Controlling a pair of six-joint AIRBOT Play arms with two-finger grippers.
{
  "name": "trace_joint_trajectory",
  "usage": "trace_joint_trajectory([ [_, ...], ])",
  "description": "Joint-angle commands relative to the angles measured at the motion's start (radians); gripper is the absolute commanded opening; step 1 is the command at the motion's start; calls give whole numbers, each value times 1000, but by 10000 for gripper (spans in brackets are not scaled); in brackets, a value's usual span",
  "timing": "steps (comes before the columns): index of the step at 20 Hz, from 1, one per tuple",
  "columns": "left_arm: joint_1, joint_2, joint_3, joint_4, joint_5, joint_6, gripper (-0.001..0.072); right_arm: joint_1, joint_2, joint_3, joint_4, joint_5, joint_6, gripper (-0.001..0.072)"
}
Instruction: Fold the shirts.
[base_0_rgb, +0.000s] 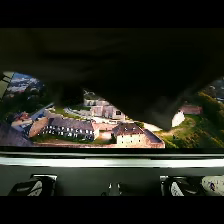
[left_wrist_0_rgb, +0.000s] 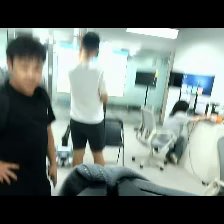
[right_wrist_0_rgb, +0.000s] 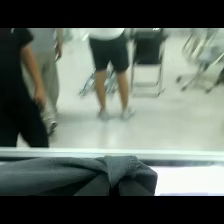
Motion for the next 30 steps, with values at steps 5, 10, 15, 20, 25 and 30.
trace_joint_trajectory([
  [5, 0, -34, 37, 59, -96, -16, 27, 0, -15, 45, -116, 190, 55, 25],
  [10, -1, -301, -12, 96, -409, -13, 27, 2, -362, 26, -118, 565, 60, 25],
  [15, -27, -595, -330, 89, -295, -13, 27, 72, -774, -80, -122, 460, 90, 26],
  [20, -101, -900, -342, 88, -50, -13, 28, 154, -1003, -80, -124, -3, 180, 27],
  [25, -113, -1020, -332, -28, 236, -13, 28, 146, -1062, -80, -117, -266, 321, 27],
  [30, -98, -1026, -328, -49, 132, 17, 29, 145, -1066, -80, -110, -66, 214, 27],
])
